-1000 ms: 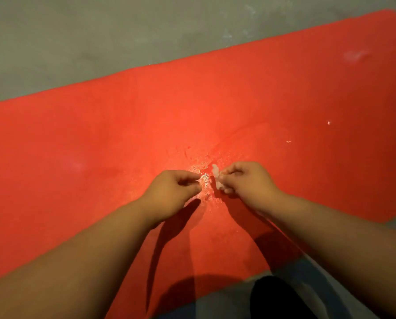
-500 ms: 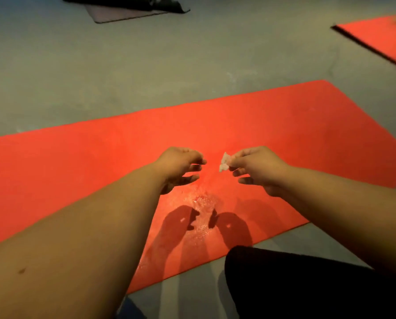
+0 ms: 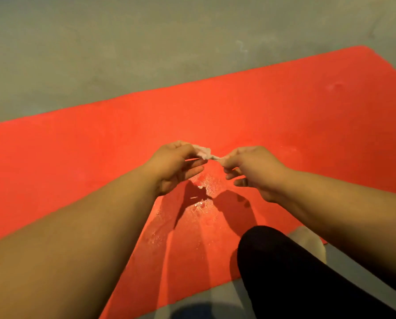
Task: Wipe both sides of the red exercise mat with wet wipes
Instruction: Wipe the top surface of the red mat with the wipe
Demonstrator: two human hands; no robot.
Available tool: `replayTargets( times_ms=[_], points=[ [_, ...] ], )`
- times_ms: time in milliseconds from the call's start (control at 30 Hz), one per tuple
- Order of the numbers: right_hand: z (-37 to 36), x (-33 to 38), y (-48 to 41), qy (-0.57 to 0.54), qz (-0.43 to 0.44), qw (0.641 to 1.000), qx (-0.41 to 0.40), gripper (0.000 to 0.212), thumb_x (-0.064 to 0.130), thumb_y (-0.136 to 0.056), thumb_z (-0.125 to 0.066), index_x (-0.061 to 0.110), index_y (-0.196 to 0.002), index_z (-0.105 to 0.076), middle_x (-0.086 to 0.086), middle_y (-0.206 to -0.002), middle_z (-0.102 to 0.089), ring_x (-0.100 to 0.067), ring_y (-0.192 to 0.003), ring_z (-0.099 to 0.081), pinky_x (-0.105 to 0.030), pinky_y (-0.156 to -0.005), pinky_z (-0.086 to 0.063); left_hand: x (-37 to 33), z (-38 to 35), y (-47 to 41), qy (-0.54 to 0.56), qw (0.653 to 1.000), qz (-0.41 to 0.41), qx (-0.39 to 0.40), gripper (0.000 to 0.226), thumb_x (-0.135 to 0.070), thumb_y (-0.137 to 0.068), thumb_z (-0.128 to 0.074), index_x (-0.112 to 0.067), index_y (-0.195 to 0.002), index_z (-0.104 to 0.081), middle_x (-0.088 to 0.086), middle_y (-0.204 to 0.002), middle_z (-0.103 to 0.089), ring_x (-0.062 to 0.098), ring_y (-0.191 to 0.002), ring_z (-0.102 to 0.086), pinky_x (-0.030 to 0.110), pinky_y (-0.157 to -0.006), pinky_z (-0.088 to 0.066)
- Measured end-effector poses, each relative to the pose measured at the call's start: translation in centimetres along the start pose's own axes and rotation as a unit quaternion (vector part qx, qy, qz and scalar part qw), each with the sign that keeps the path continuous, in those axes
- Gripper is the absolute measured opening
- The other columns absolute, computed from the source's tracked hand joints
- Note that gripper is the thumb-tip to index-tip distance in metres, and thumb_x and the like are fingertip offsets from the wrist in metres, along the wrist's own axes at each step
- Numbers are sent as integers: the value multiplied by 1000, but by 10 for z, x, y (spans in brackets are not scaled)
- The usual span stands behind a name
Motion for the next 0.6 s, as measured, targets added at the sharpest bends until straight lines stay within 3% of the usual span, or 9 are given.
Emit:
replayTargets(
  times_ms=[133, 300, 367, 500, 600],
  points=[
    [-2, -1, -28, 4, -11, 1000, 19, 18, 3, -81, -61, 13, -66, -56, -2, -58, -54, -14, -52, -52, -22, -47, -37, 6, 5, -24, 156, 984, 19, -79, 12, -2, -95, -51, -9, -87, -56, 9, -72, -68, 9, -50, -60, 17, -50, -54],
    [5, -14, -58, 49, -55, 996, 42, 18, 12, -73, -65, 21, -57, -62, -6, -61, -60, -24, -62, -51, -38, -60, -33, -1, -2, -58, 79, 989, -2, -122, 16, -5, -97, -50, -14, -85, -54, 10, -79, -58, 10, -55, -50, 16, -43, -47],
    [11, -11, -69, 40, -58, 997, 43, 4, 19, -72, -70, 20, -70, -67, -7, -70, -65, -24, -66, -54, -39, -63, -34, -9, -5, -66, -5, 993, -30, -114, 13, -5, -93, -57, -14, -84, -58, 11, -79, -57, 14, -55, -49, 21, -48, -44],
    [14, -9, -82, 13, -62, 996, 67, 37, 48, -57, -77, 19, -80, -74, -7, -94, -73, -22, -77, -54, -39, -69, -34, -10, -12, -65, -28, 997, -49, -58, 13, 0, -85, -66, -12, -88, -61, 6, -77, -64, 20, -69, -55, 31, -68, -44],
    [6, -18, -84, 10, -64, 995, 81, 48, 52, -46, -76, 19, -81, -75, -9, -93, -73, -24, -77, -53, -40, -70, -32, 1, -11, -61, 15, 998, -36, -45, 21, 9, -83, -63, -10, -92, -60, 5, -77, -66, 19, -68, -61, 27, -68, -52]
  ],
)
Point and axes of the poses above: each hand's wrist, its own y-axis away from the middle knuckle, its own z-axis out of the back of the hand, x = y × z, the point moved 8 cm from there along -y, towards the middle knuckle
